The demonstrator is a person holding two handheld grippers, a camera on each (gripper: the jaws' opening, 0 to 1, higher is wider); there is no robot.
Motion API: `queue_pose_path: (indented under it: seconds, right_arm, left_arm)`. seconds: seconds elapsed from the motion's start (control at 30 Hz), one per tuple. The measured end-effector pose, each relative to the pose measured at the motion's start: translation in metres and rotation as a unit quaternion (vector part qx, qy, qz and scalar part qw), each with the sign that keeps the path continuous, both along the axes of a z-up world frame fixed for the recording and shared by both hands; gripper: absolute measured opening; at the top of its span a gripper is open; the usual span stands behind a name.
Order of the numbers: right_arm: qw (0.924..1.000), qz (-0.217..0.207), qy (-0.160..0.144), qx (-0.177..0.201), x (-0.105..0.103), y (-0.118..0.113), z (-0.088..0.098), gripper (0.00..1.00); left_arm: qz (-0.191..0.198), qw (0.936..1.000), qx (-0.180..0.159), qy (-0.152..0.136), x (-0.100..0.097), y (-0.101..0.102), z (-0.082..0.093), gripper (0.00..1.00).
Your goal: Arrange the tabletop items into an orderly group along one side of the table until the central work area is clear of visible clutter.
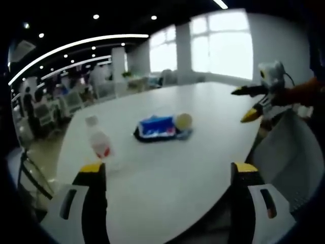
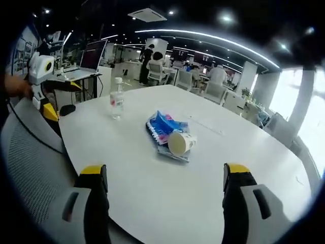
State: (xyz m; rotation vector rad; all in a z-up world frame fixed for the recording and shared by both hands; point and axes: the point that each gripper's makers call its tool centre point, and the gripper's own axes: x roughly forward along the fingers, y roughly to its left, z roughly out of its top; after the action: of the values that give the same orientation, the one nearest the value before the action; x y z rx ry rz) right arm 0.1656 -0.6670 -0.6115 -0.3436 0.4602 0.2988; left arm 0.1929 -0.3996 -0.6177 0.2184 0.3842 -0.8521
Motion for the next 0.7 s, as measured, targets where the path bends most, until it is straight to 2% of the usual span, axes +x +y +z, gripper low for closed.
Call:
queue_pose_path:
  seconds: [0.37,0.47,0.7]
  right_arm:
    - [0.9997,0.017,0.002,-0.018,0.021,-0.007,-0.006,0.87]
    - [0.9991,0.021,-0.017,-0.033,0.031,-0.008,-0.004,0.85]
    - [0.9975,0.032,-0.021,-0.059,0.051,-0.011,-0.012,0.77]
  left_arm:
    - [-0.003,0.9999,-0.003,0.014,-0.002,0.000,-0.004,1.00]
    - [-0.003,0.9999,-0.002,0.015,-0.002,0.000,-0.004,0.99]
    - [-0.004,0.9999,-0.006,0.014,-0.002,-0.001,-0.003,0.99]
